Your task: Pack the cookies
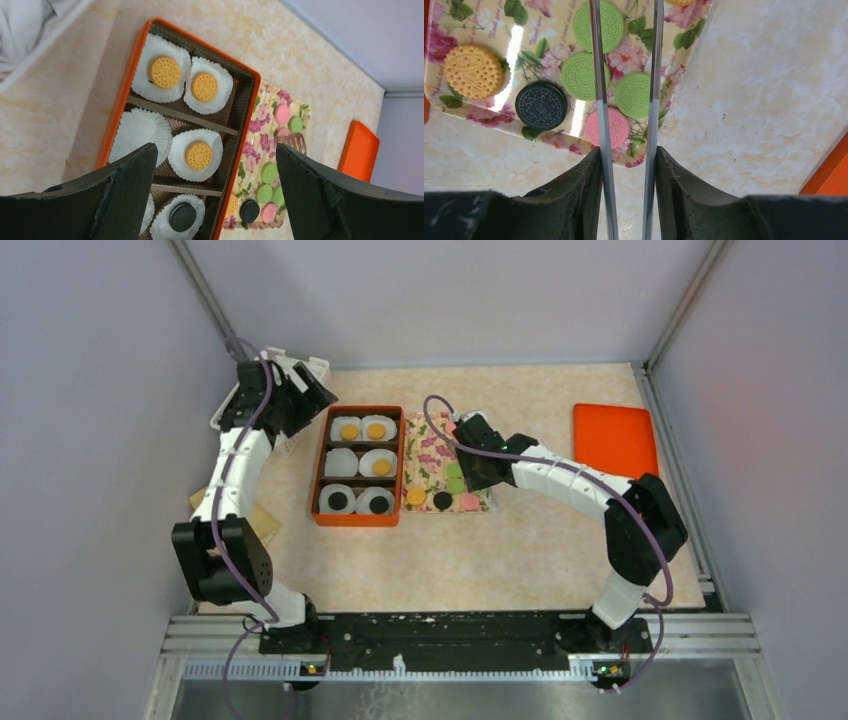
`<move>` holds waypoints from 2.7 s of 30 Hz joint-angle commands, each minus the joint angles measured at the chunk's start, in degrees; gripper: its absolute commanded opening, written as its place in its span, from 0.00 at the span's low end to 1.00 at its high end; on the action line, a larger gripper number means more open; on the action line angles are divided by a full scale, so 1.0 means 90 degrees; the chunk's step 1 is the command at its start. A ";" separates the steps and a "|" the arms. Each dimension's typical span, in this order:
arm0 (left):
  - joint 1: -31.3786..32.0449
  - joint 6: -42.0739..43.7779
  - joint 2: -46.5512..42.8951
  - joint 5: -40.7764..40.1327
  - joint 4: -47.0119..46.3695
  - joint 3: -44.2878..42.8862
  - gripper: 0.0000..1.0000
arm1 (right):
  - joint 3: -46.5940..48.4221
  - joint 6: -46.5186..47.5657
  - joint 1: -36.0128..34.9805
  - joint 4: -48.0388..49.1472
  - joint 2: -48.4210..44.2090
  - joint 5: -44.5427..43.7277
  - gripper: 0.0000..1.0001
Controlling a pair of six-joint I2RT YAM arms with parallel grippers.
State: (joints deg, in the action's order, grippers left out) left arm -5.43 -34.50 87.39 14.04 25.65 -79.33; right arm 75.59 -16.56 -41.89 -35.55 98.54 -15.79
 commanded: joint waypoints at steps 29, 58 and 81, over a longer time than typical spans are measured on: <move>0.0287 -0.0036 -0.2061 -0.0030 -0.1096 0.1976 0.96 | -0.0691 -0.0154 -0.0015 0.0536 -0.0535 -0.0684 0.40; 0.0359 -0.0195 -0.2932 -0.0157 -0.1130 0.2904 0.95 | -0.0318 0.0026 -0.0079 0.0782 -0.1372 -0.0356 0.09; 0.0359 -0.0023 -0.2091 -0.0422 -0.0697 0.1930 0.96 | 0.1992 0.0514 -0.1731 0.1138 0.0339 0.0630 0.08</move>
State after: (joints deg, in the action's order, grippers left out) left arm -2.31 -35.83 68.34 9.76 20.60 -60.55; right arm 87.18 -14.06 -56.25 -28.45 96.90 -12.47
